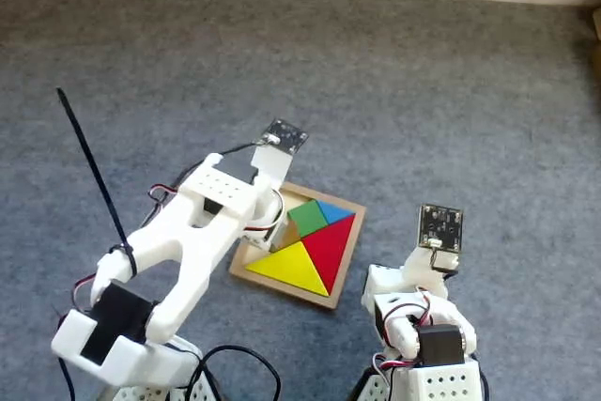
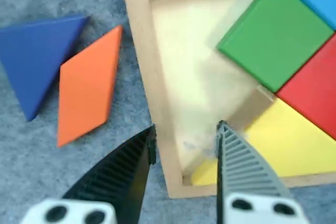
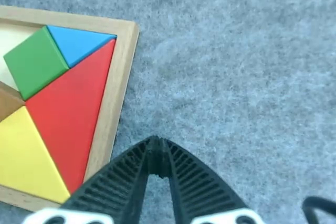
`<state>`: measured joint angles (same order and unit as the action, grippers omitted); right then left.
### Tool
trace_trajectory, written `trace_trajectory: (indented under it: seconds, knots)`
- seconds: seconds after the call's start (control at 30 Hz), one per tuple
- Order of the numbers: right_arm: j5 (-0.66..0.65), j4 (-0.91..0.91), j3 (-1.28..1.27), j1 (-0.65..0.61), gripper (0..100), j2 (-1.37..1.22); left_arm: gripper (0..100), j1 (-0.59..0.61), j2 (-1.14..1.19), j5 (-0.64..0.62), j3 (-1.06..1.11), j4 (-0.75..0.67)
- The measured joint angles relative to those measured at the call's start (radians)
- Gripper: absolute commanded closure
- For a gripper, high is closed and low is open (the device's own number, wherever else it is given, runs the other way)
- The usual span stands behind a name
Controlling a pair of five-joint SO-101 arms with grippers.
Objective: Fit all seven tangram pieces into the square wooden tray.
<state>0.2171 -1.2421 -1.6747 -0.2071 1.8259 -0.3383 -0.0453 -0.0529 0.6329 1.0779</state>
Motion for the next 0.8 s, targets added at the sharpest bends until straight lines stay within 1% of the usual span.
trace_trajectory:
  seconds: [0.17,0.43,0.6,0.73,0.8]
  knots:
    - [0.000,0.000,0.000,0.000,99.2,0.000,81,-0.002,0.000,-0.002,-0.002,0.011]
    - [0.000,0.000,0.000,0.000,99.2,0.000,81,-0.003,0.000,-0.035,-0.130,0.137]
    - [0.000,0.000,0.000,0.000,99.2,0.000,81,-0.003,-0.006,-0.035,-0.143,0.153]
    - [0.000,0.000,0.000,0.000,99.2,0.000,81,-0.005,-0.107,-0.035,-0.143,0.189]
    - [0.000,0.000,0.000,0.000,99.2,0.000,81,-0.025,-0.172,-0.035,-0.124,0.193]
